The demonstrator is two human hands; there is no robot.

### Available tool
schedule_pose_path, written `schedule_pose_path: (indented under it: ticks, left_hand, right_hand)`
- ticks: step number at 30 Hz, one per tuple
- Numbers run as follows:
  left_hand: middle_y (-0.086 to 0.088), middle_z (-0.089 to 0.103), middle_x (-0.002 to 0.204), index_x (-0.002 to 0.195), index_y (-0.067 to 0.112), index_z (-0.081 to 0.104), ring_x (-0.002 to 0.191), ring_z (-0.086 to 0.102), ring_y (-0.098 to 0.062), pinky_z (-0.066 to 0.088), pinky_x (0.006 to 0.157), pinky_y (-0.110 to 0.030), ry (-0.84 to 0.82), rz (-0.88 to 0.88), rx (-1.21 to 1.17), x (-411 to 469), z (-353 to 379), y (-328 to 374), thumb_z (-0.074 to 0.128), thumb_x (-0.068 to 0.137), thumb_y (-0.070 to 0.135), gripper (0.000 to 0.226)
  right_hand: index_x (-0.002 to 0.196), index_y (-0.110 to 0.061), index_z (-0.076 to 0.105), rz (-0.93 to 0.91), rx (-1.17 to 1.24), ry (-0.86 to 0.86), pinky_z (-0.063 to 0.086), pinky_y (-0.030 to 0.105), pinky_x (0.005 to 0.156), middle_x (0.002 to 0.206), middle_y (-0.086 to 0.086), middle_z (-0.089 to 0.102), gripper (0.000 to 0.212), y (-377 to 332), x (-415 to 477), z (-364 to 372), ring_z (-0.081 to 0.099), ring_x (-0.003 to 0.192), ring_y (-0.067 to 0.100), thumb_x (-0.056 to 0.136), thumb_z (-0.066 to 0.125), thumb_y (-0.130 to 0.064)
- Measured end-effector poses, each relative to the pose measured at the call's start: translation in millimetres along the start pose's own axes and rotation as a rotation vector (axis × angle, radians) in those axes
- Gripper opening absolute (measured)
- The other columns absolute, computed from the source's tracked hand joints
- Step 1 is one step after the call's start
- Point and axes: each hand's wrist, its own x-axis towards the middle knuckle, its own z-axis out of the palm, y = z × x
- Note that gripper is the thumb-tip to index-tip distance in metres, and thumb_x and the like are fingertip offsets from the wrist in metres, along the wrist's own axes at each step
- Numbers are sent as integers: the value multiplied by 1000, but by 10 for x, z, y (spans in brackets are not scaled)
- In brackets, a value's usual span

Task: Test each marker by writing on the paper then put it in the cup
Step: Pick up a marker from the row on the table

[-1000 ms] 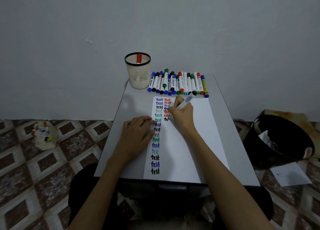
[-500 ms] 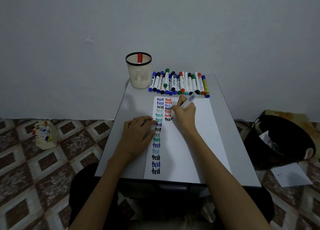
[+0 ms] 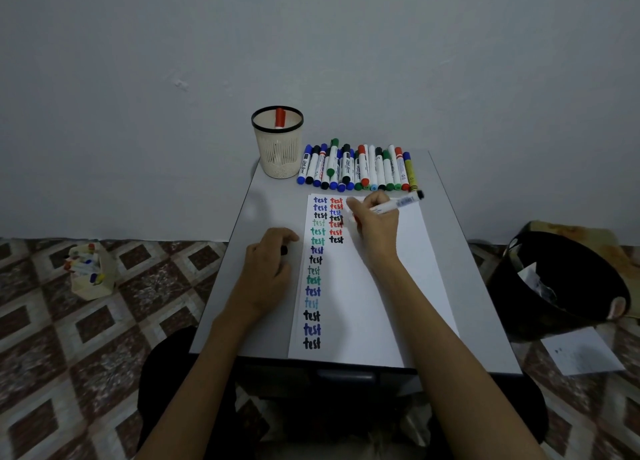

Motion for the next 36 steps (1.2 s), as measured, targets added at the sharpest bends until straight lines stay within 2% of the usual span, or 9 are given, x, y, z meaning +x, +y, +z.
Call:
schedule_pose_path:
  ticks: [4,7,9,12,14,16,22,27,36]
  left_hand:
    - [7,59,103,109,17,49,98,56,-3,48,92,-28,64,-40,-82,-3,-29,33,49,85,-5,32]
    - [14,67,98,109,14,49,97,62,-1,49,86,-17,114,-104,-244,8,-87,56,59,86,2,28]
    - [11,71,97,108,14,49,97,65,-5,50,85,-19,139,-182,-383,11,-137,72,65,82,5,32]
    - [-2,72,96,99,8,53,96,66,-13,52,87,-26,150,-226,-499,2,-174,120,69,77,3,28]
    - [-2,71,95,96,8,57,94,67,-12,53,86,-28,143,-233,-499,1,-175,139,71,76,3,24]
    - [0,70,97,97,12,62,93,66,-11,54,85,-29,135,-244,-481,7,-173,127,71,76,8,23]
    - [-4,67,100,105,15,66,93,64,-12,53,82,-23,151,-200,-445,21,-185,94,72,75,10,31]
    - [0,68,91,97,8,62,85,67,-9,52,74,-18,153,-262,-536,24,-181,122,75,71,4,30]
    - [-8,71,89,91,2,66,85,69,-18,53,75,-20,86,-191,-540,16,-188,103,73,72,1,20]
  right_hand:
    - [72,-12,47,73,232,-98,49,20,52,58,7,51,30,-113,-32,-44,48,46,9,81,73,-3]
    - [83,-6,62,145,336,-206,59,31,67,82,15,70,7,-174,-84,-60,69,74,24,84,67,-1]
    - [94,1,64,187,392,-283,60,39,76,94,20,71,10,-200,-129,-87,70,88,32,85,59,1]
    - [93,3,60,199,405,-387,61,34,63,84,21,69,14,-235,-212,-151,70,74,30,87,49,9]
    - [85,0,58,214,397,-428,57,28,50,76,20,68,15,-236,-252,-202,68,62,27,87,50,12]
    - [79,-1,57,216,360,-449,55,25,46,73,22,66,16,-229,-280,-233,67,56,25,86,54,13]
    - [69,-4,61,195,294,-481,54,25,49,74,19,66,25,-176,-317,-271,66,54,24,83,57,16]
    - [74,-1,57,184,274,-476,55,26,52,78,21,64,18,-150,-325,-279,66,57,25,84,58,14]
    - [84,1,62,190,193,-577,59,30,64,96,25,69,12,-155,-363,-264,71,78,36,80,64,13]
